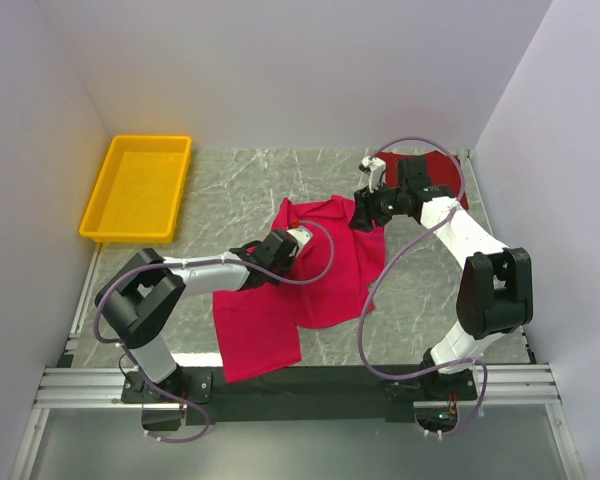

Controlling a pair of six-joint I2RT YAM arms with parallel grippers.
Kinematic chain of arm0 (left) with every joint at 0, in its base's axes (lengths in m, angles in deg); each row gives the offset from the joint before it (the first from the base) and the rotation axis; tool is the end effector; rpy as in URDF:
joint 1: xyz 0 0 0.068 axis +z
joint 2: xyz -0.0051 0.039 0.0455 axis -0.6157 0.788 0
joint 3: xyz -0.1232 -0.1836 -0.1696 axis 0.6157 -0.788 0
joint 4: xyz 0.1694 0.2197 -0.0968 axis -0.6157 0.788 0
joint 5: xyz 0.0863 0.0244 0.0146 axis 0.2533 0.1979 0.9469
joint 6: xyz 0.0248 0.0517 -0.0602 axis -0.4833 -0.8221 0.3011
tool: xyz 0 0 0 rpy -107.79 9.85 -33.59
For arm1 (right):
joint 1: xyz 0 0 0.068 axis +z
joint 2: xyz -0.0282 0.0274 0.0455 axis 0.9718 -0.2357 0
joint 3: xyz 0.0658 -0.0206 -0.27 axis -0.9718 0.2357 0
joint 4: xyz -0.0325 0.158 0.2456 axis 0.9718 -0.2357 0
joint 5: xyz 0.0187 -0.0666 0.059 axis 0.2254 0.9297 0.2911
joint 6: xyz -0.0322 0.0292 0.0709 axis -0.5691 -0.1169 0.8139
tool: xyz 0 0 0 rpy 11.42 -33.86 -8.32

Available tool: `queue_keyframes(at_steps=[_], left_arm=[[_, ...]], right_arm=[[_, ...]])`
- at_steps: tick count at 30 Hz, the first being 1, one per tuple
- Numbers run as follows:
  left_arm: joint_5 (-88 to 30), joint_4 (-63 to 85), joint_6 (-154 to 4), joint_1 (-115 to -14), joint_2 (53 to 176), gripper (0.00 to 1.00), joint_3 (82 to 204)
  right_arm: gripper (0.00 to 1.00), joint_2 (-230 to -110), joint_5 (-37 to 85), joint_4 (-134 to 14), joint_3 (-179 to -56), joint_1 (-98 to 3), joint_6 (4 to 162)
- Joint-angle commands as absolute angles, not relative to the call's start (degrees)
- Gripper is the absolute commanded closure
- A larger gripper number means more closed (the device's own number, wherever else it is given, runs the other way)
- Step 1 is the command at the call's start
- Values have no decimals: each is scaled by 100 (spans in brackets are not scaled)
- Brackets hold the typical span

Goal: Fold and stack the t-shirts
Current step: Flatten the tshirt out

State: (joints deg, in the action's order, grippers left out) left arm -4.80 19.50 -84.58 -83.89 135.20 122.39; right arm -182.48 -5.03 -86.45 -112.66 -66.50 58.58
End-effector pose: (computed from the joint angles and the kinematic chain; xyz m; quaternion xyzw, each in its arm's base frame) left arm 0.2790 -0.2596 0.1161 0.3078 0.8830 -0.0159 0.3541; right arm 0.3897 0.1119 0.2306 -0.3190 0.8380 0.2720 0.3493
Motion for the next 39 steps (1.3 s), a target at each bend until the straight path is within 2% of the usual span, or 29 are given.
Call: queue_keyframes(at_steps=[1, 2, 3, 7, 10, 11, 14, 17, 21, 24, 25, 26, 27, 28, 33, 35, 39], left_arm=[[-231, 1722, -8514, -8415, 13515, 77, 12506], [-231, 1696, -8470, -8423, 13445, 92, 12506], [-213, 1661, -8408, -8406, 13279, 99, 12472], [-625, 1608, -7847, -8090, 12620, 99, 12305], [-1853, 1512, -6882, -6917, 12066, 99, 12112], [-2648, 1441, -6722, -6616, 11978, 99, 12059], [-4074, 1127, -6115, -5607, 11924, 99, 12058], [-4352, 843, -5465, -4901, 12055, 99, 12181], [-3889, 1184, -5191, -4389, 12564, 99, 12636], [-3475, 1800, -5506, -4301, 12977, 74, 13128], [-3422, 1818, -5690, -4319, 12987, 52, 13165], [-3430, 1792, -5770, -4319, 12979, 43, 13174], [-3404, 1783, -5849, -4319, 12874, 38, 13166], [-3308, 1836, -6120, -4362, 12804, 35, 13183], [-3604, 2152, -6886, -4591, 12267, 35, 13157], [-3912, 2468, -7238, -4915, 12197, 37, 13096], [-3783, 2943, -7301, -5662, 12188, 39, 12693]], right_arm=[[41, -18178, -627, -8682, -11386, -6696, 5878], [41, -18169, -627, -8700, -11386, -6697, 5878], [41, -18160, -635, -8709, -11377, -6697, 5861], [41, -18081, -627, -8709, -11325, -6714, 5835], [41, -18081, -626, -8700, -11281, -6705, 5817], [41, -18081, -627, -8674, -11263, -6705, 5826], [41, -18151, -679, -8674, -11289, -6705, 5843], [41, -18204, -714, -8691, -11333, -6714, 5861], [41, -18213, -741, -8682, -11351, -6705, 5852], [41, -18195, -741, -8691, -11333, -6705, 5835], [41, -18195, -741, -8691, -11333, -6705, 5835], [41, -18178, -741, -8700, -11325, -6705, 5835], [41, -18169, -732, -8700, -11307, -6714, 5808], [41, -18160, -732, -8709, -11307, -6705, 5799], [41, -18133, -741, -8753, -11298, -6705, 5755], [41, -18151, -750, -8779, -11307, -6697, 5747], [41, -18221, -750, -8814, -11351, -6705, 5755]])
